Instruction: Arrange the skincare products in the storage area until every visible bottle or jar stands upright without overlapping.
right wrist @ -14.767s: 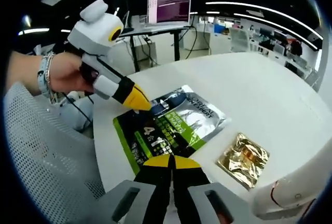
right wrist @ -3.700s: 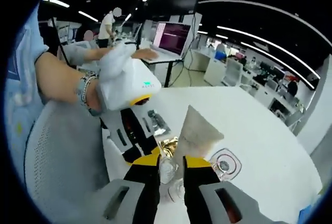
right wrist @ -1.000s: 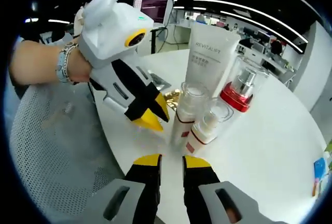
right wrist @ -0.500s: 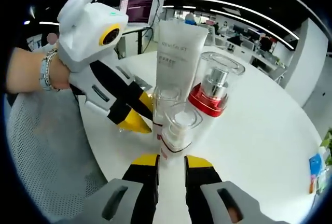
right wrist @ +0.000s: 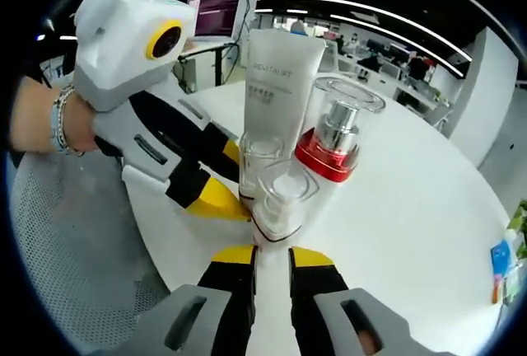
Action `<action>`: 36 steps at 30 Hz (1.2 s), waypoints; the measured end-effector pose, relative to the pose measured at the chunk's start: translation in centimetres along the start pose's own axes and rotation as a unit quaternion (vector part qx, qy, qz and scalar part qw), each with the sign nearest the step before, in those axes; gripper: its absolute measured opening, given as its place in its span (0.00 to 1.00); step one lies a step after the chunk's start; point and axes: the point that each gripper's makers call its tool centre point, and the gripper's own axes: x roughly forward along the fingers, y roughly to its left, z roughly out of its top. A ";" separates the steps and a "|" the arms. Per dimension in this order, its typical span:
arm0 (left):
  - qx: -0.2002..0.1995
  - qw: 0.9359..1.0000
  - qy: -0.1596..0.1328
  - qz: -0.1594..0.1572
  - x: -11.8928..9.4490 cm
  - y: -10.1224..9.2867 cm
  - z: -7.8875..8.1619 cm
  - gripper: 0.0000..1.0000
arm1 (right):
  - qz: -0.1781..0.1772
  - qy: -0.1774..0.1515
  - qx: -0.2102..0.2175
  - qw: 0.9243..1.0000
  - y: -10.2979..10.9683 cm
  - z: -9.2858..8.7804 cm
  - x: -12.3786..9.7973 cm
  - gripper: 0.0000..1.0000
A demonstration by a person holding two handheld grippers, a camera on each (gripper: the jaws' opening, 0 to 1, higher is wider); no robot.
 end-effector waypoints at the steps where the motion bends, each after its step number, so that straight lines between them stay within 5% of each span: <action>1: 0.004 1.000 0.000 0.003 0.0 -0.1 0.0 0.17 | 0.000 -0.001 0.000 1.000 0.0 0.0 0.0 0.09; 36: 0.015 1.000 0.019 -0.015 -2.3 1.0 -1.2 0.14 | -0.004 0.002 -0.021 1.000 0.1 0.0 0.0 0.09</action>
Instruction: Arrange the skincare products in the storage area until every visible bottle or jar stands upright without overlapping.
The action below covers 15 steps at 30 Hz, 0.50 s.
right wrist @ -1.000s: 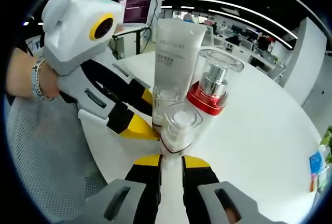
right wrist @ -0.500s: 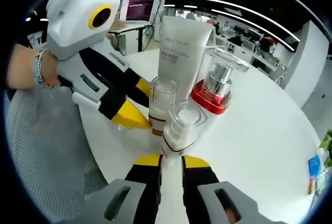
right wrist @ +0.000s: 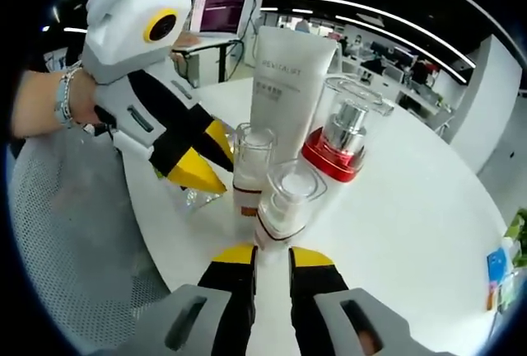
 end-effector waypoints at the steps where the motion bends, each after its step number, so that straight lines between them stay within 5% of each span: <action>1: -0.002 1.000 0.000 -0.002 0.1 -0.3 0.0 0.14 | -0.001 -0.002 -0.001 1.000 0.0 0.1 0.0 0.09; 7: -0.019 1.000 0.005 0.018 1.0 -0.6 0.3 0.25 | -0.002 0.001 -0.006 1.000 -0.1 0.1 0.2 0.08; 15: -0.029 0.999 -0.015 0.037 1.5 -0.6 1.3 0.22 | -0.005 0.002 -0.003 1.000 -0.3 0.0 0.2 0.07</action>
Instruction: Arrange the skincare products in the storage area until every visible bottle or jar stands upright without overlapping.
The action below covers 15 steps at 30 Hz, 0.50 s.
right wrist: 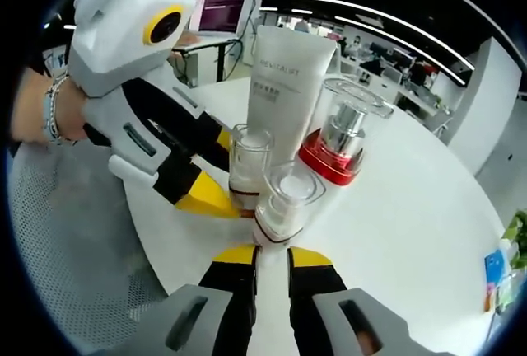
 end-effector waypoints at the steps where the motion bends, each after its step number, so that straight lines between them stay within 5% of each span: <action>1: 0.004 1.000 0.002 0.006 0.2 0.0 -0.1 0.21 | 0.000 0.001 -0.001 1.000 0.0 0.0 0.0 0.07; 15: 0.026 1.000 0.007 -0.007 -0.4 0.7 -0.9 0.19 | 0.003 0.005 -0.005 1.000 0.2 -0.1 0.1 0.07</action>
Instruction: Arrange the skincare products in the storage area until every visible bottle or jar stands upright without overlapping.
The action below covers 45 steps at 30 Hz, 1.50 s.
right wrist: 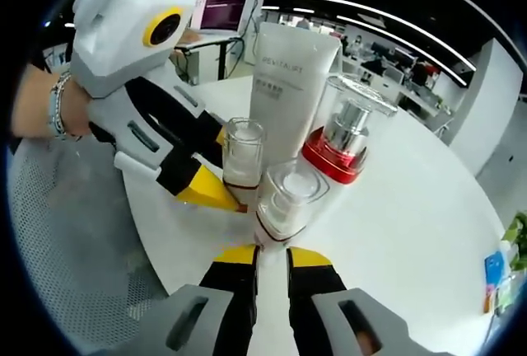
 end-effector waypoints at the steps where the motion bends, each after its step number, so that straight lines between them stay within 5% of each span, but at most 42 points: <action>1: 0.004 1.000 0.000 -0.004 -0.1 0.0 -0.1 0.19 | 0.000 0.001 -0.002 1.000 0.0 0.0 0.0 0.07; 10: 0.035 0.998 0.011 -0.049 -0.2 -1.2 -0.8 0.17 | 0.002 0.006 -0.005 1.000 0.1 -0.3 0.1 0.07; 24: 0.046 0.998 0.050 -0.017 0.1 -0.3 -2.4 0.15 | 0.000 0.006 -0.006 1.000 0.1 -0.3 0.1 0.07; 30: 0.015 0.998 0.057 -0.018 0.4 -0.6 -2.7 0.24 | 0.000 0.010 -0.011 1.000 0.2 -0.5 0.1 0.06; 45: 0.020 0.997 0.070 0.011 0.3 0.8 -3.1 0.16 | 0.000 0.007 -0.009 1.000 0.0 -0.3 0.1 0.08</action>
